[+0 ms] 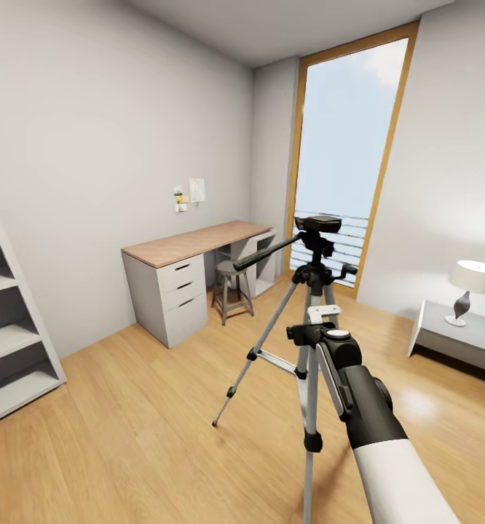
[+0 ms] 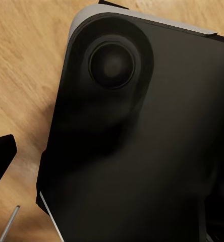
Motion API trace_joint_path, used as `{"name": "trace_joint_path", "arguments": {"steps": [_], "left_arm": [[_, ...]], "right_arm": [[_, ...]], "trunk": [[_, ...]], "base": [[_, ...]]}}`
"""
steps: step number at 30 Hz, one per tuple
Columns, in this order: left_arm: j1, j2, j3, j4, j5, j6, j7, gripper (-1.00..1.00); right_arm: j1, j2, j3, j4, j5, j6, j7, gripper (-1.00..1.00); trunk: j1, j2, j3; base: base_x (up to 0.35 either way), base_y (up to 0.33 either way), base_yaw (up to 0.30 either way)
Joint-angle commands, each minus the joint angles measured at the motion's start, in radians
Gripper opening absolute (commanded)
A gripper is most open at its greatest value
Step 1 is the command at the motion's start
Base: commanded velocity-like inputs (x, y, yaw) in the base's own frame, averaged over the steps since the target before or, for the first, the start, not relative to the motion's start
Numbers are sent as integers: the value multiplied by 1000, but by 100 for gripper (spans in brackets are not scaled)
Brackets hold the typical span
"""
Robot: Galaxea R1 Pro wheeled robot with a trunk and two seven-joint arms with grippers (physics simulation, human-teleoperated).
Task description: Attach the digital camera to the camera tripod in the bedroom.
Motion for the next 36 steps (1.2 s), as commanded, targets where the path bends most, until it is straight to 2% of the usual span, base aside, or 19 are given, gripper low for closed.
{"name": "trace_joint_path", "arguments": {"steps": [1,24,36], "left_arm": [[0,0,5,-1,1,-2,0,100],[0,0,6,-1,1,-2,0,100],[0,-2,7,-1,1,-2,0,100]], "right_arm": [[-1,0,1,-1,6,5,0,100],[-1,0,1,-1,9,3,0,100],[-1,0,0,-1,10,3,-2,100]], "trunk": [[0,-1,-1],[0,-1,-1],[0,-1,-1]], "base": [[0,0,0],[-1,0,0],[-296,0,0]]}}
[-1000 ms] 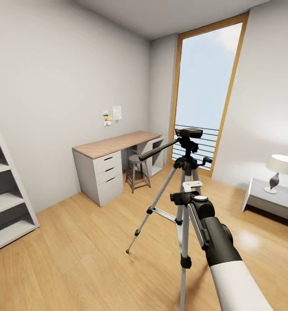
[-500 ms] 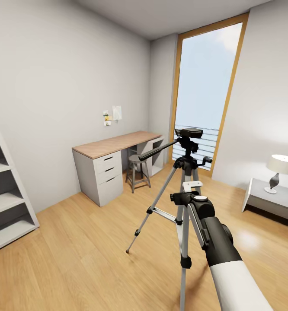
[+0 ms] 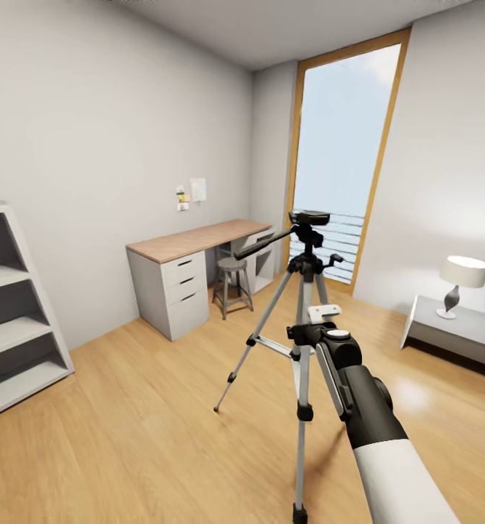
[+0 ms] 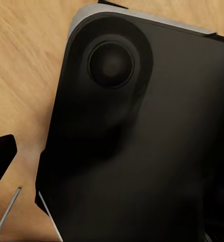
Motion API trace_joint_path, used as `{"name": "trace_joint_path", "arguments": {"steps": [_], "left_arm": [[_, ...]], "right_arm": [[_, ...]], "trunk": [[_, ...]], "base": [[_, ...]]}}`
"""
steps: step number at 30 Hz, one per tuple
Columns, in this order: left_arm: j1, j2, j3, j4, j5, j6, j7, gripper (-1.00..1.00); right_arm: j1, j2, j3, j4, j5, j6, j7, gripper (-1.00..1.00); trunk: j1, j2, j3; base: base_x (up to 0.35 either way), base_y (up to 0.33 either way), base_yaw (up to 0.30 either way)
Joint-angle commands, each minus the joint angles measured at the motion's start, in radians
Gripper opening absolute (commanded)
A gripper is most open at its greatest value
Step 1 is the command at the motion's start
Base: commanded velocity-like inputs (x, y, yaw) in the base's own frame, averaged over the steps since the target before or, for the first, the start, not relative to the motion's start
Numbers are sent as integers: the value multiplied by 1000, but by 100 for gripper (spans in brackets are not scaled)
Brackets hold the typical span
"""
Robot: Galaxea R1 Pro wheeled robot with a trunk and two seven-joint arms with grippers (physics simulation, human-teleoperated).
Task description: Attach the digital camera to the camera tripod in the bedroom.
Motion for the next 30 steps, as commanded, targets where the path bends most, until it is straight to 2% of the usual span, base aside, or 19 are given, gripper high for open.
{"name": "trace_joint_path", "arguments": {"steps": [1,14,23,28,30], "left_arm": [[0,0,5,0,2,-2,0,100],[0,1,5,-1,2,-2,0,100],[0,1,4,-1,2,-2,0,100],[0,1,4,-1,2,-2,0,100],[0,1,4,-1,2,-2,0,100]], "right_arm": [[-1,0,1,-1,6,5,-1,100],[-1,0,1,-1,5,4,-2,100],[-1,9,6,1,-3,5,3,100],[-1,18,40,1,-10,6,8,100],[-1,30,69,7,-15,6,9,100]], "trunk": [[-1,-1,-1],[-1,-1,-1],[-1,-1,-1],[-1,-1,-1],[-1,-1,-1]], "base": [[-334,0,0],[-327,0,0],[-73,0,0],[-7,0,0],[-2,0,0]]}}
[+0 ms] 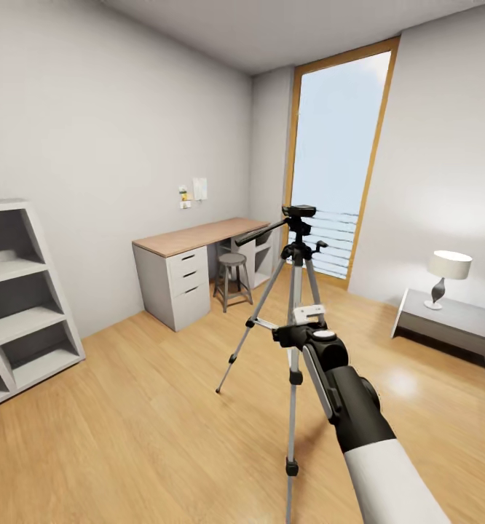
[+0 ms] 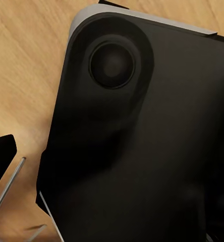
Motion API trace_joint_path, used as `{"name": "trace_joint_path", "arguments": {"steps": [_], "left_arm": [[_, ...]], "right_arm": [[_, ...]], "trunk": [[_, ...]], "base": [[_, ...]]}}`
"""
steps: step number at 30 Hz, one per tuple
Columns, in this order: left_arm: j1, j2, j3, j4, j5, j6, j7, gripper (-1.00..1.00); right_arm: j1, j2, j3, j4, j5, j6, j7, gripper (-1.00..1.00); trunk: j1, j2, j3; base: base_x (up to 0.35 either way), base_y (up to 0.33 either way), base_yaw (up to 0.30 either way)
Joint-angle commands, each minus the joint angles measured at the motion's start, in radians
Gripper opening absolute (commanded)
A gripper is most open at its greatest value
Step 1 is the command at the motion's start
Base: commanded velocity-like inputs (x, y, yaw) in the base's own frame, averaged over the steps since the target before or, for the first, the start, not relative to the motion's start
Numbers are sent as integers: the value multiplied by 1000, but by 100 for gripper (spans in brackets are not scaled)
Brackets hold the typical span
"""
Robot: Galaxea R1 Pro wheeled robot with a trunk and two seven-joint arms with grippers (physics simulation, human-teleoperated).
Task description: Attach the digital camera to the camera tripod in the bedroom.
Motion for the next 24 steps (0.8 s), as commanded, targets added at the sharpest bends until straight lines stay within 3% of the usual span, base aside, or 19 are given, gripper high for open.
{"name": "trace_joint_path", "arguments": {"steps": [1,3,5,11,24], "left_arm": [[0,0,5,-1,1,-1,0,100],[0,0,5,-1,1,-1,0,100],[0,0,5,-1,1,-1,0,100],[0,0,5,-1,1,-1,0,100],[0,0,4,-2,1,-1,0,100]], "right_arm": [[-1,5,12,3,9,5,2,100],[-1,30,68,38,-4,-5,34,100],[-1,30,86,54,-22,-11,69,100],[-1,30,108,97,-57,-16,169,100],[0,28,107,361,-58,-32,179,100]], "trunk": [[0,-1,-1],[0,-1,-1],[0,-1,-1],[0,-1,-1],[0,-1,-1]], "base": [[-2,0,0],[-1,0,0],[0,0,0],[0,0,0],[0,0,0]]}}
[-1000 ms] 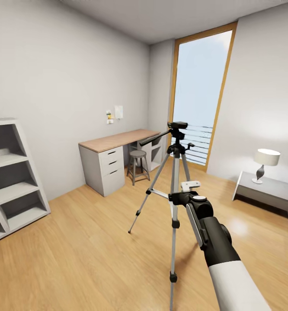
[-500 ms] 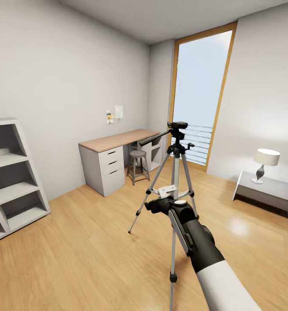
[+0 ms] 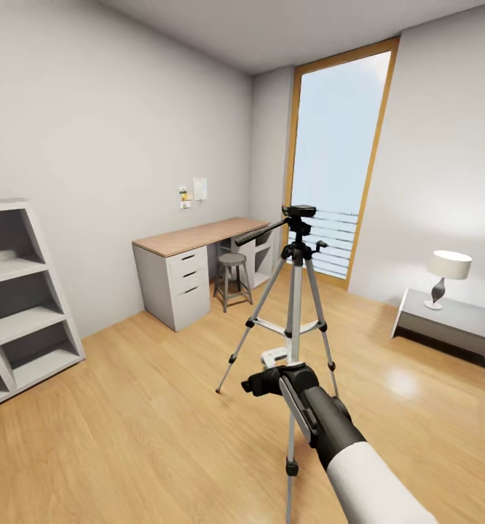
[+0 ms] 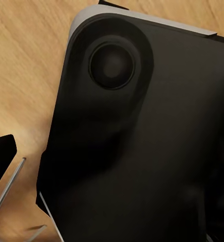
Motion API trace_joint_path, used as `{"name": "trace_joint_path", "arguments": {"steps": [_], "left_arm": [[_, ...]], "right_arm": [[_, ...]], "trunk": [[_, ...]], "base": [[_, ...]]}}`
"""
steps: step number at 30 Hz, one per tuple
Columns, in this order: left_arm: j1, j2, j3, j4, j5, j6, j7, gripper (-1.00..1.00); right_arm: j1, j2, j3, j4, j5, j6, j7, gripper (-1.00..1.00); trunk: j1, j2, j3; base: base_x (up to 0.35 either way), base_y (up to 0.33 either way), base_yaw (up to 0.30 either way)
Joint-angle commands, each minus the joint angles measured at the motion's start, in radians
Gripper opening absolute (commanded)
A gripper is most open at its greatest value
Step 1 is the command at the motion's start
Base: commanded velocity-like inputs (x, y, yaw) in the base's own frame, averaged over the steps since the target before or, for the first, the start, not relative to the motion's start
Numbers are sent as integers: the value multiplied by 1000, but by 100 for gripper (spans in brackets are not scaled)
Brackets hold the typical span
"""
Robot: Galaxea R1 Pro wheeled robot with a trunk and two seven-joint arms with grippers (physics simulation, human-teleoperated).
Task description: Attach the digital camera to the camera tripod in the bedroom.
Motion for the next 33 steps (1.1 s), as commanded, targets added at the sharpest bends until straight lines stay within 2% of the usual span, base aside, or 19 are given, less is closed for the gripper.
{"name": "trace_joint_path", "arguments": {"steps": [1,6,7,16,17,22,33], "left_arm": [[0,0,5,-1,1,-2,0,100],[0,0,5,-1,1,-2,0,100],[0,0,6,-1,1,-2,0,100],[0,0,6,-1,1,-2,0,100],[0,0,6,-1,1,-2,0,100],[0,0,6,-1,1,-2,0,100],[0,1,6,-1,2,-2,0,100]], "right_arm": [[1,-5,0,12,3,-3,4,100],[32,-30,1,105,6,-69,6,100],[66,-35,1,181,13,-103,8,100],[86,-34,4,304,14,-220,10,100],[88,-29,6,352,16,-264,9,100],[88,-26,12,354,33,-267,-2,100],[88,-34,12,370,22,-274,-1,100]], "trunk": [[0,-1,-1],[0,-1,-1],[0,-1,-1],[0,-1,-1],[0,-1,-1],[0,-1,0],[0,-1,4]], "base": [[0,0,0],[0,0,0],[0,0,0],[0,0,0],[0,0,0],[0,0,67],[0,0,272]]}}
